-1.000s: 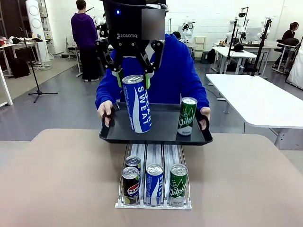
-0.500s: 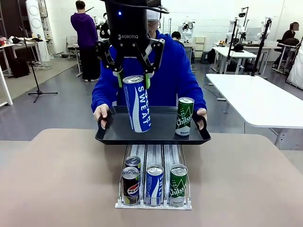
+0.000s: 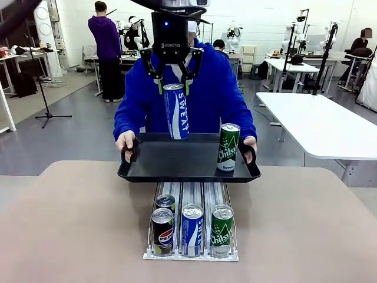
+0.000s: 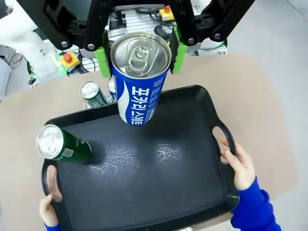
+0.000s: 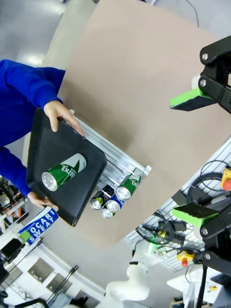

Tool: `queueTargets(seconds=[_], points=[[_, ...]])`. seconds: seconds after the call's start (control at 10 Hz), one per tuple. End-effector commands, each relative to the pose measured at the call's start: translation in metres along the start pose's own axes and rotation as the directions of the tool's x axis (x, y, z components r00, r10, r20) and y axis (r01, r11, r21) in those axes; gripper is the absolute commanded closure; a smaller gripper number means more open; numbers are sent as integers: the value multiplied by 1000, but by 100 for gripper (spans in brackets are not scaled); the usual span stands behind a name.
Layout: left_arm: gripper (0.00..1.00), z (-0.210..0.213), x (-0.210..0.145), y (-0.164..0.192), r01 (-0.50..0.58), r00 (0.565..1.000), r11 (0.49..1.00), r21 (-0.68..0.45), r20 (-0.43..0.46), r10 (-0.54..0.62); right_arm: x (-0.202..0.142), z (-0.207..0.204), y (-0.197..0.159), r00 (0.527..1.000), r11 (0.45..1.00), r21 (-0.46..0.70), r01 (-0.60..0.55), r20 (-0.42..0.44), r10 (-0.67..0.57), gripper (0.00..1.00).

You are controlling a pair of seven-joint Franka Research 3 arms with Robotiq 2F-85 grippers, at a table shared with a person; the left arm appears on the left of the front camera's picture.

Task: Retrieve and hand over the desired beverage to the person.
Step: Place the picked can on the Handle tray extended by the person.

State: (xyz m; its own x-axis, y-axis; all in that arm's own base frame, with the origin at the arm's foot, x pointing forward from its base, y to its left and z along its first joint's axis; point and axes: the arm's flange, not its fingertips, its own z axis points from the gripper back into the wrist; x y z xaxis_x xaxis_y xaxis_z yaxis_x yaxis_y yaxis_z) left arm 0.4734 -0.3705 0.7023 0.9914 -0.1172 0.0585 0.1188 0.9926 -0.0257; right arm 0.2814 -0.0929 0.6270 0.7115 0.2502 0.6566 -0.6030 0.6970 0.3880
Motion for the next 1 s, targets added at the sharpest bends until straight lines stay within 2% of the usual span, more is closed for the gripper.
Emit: queueTargets(seconds=[0.0, 0.1, 0.5, 0.8, 0.9], points=[[41, 16, 40, -20, -30, 998, 999, 42, -50, 33, 0, 0, 0, 1000, 1000, 2, 5, -11, -5, 0], [41, -5, 51, -15, -37, 996, 997, 62, -74, 41, 0, 0, 0, 1000, 1000, 2, 5, -11, -5, 0], [41, -79, 85, 1, -73, 994, 995, 64, -74, 78, 0, 0, 0, 1000, 1000, 2, 5, -11, -5, 0], [41, -98, 91, 2, -85, 991, 993, 78, -94, 92, 0, 0, 0, 1000, 1000, 2, 5, -11, -5, 0], [2, -98, 90, 1, -72, 992, 994, 83, -100, 80, 0, 0, 0, 1000, 1000, 2, 5, -11, -5, 0]])
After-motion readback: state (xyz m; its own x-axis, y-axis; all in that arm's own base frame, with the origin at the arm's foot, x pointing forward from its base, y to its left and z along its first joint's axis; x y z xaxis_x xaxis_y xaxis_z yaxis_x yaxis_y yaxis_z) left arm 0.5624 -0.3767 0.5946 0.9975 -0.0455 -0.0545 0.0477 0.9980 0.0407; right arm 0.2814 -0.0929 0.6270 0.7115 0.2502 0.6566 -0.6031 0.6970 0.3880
